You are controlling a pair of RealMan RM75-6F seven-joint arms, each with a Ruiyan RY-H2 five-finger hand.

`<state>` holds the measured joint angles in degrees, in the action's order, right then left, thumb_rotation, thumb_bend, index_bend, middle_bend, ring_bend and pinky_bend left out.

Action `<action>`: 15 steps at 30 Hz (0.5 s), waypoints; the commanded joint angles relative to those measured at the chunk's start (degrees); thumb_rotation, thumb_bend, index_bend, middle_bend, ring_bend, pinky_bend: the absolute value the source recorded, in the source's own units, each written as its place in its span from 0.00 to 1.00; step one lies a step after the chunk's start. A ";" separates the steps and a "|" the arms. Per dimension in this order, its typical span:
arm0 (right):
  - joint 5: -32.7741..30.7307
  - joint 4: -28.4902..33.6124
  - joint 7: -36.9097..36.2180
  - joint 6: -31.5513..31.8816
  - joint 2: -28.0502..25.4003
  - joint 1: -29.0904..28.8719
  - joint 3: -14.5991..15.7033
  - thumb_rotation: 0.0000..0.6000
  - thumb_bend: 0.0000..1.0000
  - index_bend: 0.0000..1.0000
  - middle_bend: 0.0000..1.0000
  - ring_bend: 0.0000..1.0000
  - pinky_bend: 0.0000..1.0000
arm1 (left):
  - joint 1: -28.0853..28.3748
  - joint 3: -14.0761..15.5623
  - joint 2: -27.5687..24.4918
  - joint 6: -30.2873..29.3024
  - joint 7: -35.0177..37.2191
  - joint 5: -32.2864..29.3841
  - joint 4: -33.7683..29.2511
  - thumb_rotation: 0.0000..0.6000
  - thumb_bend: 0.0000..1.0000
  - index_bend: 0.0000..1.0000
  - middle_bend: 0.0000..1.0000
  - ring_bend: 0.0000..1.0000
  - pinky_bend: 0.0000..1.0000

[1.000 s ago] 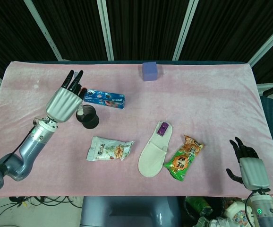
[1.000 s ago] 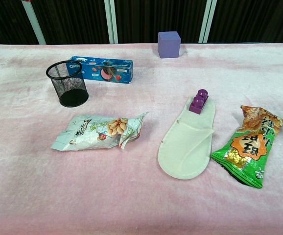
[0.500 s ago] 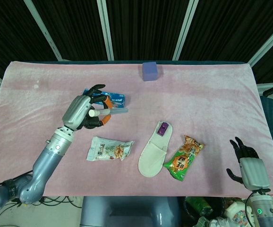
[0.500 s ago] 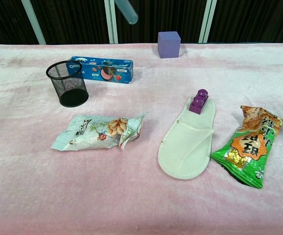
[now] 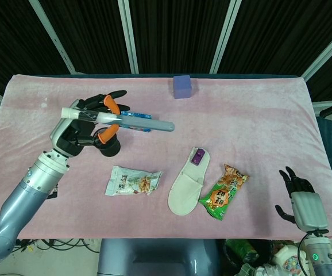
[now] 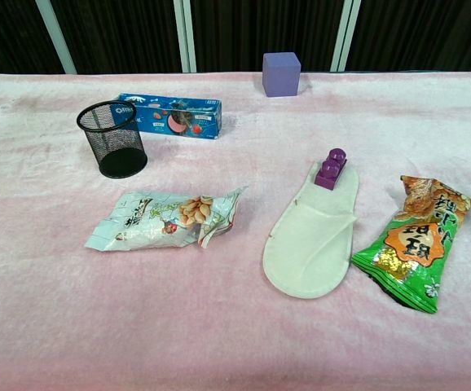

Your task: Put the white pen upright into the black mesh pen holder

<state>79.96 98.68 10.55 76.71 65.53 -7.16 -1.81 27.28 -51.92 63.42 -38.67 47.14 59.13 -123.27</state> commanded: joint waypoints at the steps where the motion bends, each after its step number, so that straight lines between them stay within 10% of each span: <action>1: -0.08 0.00 0.04 -0.03 -0.01 0.01 0.00 1.00 0.17 0.00 0.02 0.17 0.16 | 2.21 10.95 1.09 -8.26 -26.90 13.78 7.40 1.00 0.40 0.65 0.57 0.10 0.24; 7: -0.20 0.04 -0.01 -0.16 -0.03 -0.04 -0.03 1.00 0.18 0.00 0.02 0.17 0.16 | 6.19 21.60 9.72 -21.62 -58.86 23.69 18.91 1.00 0.40 0.66 0.58 0.11 0.25; 15: -0.33 0.02 -0.27 -0.29 -0.16 -0.09 -0.10 1.00 0.18 0.00 0.02 0.17 0.16 | 9.24 26.52 12.86 -25.22 -69.56 28.30 26.90 1.00 0.40 0.66 0.58 0.11 0.25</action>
<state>79.63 98.70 10.28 76.41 65.37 -7.25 -1.91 33.77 -30.85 72.79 -58.95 -15.81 82.78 -101.97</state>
